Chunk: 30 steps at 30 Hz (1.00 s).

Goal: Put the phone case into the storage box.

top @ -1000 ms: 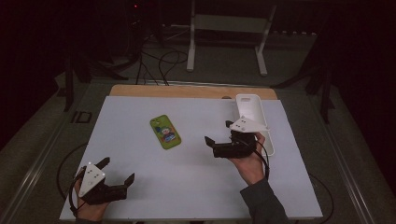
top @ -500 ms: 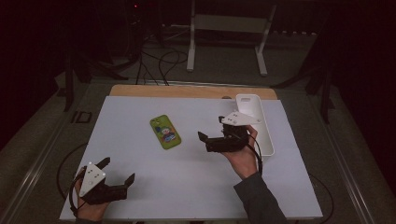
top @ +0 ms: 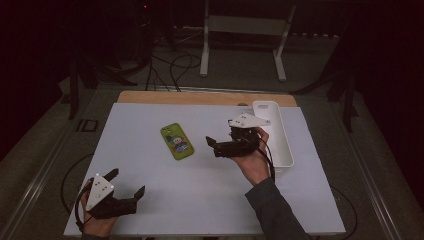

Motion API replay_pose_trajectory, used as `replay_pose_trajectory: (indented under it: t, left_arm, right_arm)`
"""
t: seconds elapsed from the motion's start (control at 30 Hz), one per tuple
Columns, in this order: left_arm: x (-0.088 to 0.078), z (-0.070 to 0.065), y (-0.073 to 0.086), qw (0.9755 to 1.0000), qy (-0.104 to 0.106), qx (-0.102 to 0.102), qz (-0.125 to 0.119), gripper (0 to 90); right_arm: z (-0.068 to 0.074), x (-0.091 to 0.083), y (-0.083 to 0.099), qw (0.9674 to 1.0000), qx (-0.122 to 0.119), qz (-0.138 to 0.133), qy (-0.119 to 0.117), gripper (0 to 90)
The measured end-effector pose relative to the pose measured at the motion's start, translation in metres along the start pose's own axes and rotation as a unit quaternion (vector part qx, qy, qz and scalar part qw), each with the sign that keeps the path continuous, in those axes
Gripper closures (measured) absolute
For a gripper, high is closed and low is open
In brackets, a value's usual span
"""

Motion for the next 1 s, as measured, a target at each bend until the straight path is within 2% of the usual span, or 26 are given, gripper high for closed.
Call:
replay_pose_trajectory:
  t: [0.47,1.0]
  left_arm:
    - [0.001,-0.001,0.0,1.0,0.0,0.002,0.0,0.0]
    - [0.0,-0.001,0.0,1.0,0.0,0.002,0.0,0.0]
  right_arm:
    - [0.0,0.012,-0.012,1.0,0.008,0.003,-0.004,7.8]
    - [-0.005,0.02,-0.013,0.9996,0.025,0.009,-0.004,7.8]
Point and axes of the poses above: each handheld gripper's, and its own axes: x roughly forward along the jaws, y roughly out of its underside, z roughly to its left, the point moved 8 cm from there along x, roughly forward along the jaws, and after that the axes turned 13 degrees about z, right-handed, at the moved point
